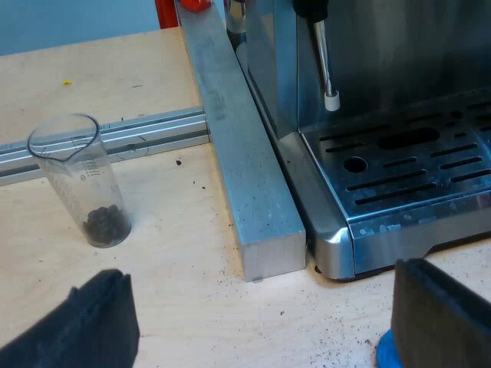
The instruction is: Pour the beans into the coffee machine
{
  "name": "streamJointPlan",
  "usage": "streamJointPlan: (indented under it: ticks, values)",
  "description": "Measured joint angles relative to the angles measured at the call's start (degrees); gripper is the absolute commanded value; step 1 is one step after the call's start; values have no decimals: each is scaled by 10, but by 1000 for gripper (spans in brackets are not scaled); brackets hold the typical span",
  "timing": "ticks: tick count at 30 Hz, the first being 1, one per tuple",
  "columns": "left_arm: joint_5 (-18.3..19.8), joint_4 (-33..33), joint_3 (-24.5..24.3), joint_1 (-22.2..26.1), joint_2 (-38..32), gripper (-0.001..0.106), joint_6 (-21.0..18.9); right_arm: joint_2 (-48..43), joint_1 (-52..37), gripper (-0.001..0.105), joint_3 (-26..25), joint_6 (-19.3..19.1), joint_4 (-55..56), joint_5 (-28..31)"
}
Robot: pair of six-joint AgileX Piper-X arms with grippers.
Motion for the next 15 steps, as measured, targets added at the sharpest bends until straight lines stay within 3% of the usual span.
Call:
streamJointPlan:
  ticks: [15]
  values:
    - [0,2,0,0,0,70,0,0,0,78,-11,3,-1,-1]
